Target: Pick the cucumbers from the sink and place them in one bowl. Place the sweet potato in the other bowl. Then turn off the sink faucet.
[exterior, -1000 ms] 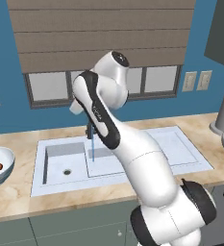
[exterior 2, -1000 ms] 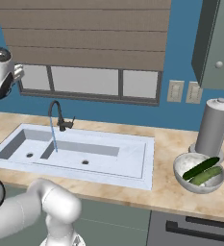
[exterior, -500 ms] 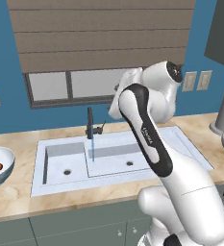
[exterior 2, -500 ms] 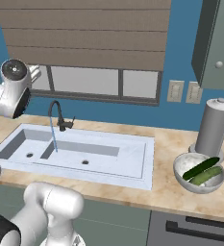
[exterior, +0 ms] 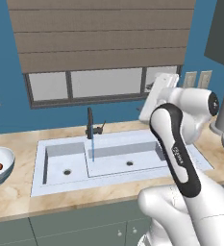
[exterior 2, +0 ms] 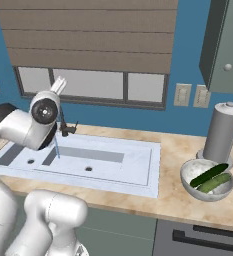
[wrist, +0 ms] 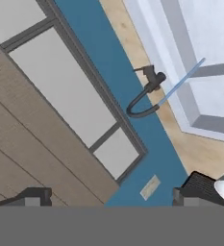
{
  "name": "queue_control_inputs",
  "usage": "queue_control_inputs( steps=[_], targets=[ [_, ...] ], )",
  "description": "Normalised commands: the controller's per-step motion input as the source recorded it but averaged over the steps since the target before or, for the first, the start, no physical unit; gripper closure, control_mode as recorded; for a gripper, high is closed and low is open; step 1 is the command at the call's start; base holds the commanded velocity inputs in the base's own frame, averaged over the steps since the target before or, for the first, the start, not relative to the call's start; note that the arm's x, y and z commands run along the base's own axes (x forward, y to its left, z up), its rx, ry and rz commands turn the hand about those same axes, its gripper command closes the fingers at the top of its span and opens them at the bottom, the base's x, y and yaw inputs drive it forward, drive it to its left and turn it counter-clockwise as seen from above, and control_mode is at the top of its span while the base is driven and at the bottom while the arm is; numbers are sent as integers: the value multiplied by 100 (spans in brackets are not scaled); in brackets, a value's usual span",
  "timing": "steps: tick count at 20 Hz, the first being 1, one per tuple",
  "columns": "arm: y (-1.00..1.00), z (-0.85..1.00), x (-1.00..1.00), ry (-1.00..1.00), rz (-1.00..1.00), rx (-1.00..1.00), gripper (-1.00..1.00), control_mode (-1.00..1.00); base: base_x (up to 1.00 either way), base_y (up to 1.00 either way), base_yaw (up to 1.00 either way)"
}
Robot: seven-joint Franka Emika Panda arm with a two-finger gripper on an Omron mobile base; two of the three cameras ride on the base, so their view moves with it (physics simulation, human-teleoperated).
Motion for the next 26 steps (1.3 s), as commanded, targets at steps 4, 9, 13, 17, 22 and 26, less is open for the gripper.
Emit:
queue_control_inputs(
  steps=[4,9,13,17,22,26],
  targets=[
    [-54,-9,2,-18,-2,0,-100,-100,0,0,0],
    [-9,-13,12,-4,-7,0,-100,-100,0,0,0],
    [0,-8,13,11,-11,0,-100,-100,0,0,0],
    [0,-9,1,23,-15,2,-100,-100,0,0,0],
    [0,-26,5,23,-9,12,-100,-100,0,0,0],
    [0,-44,16,12,-2,22,-100,-100,0,0,0]
  ],
)
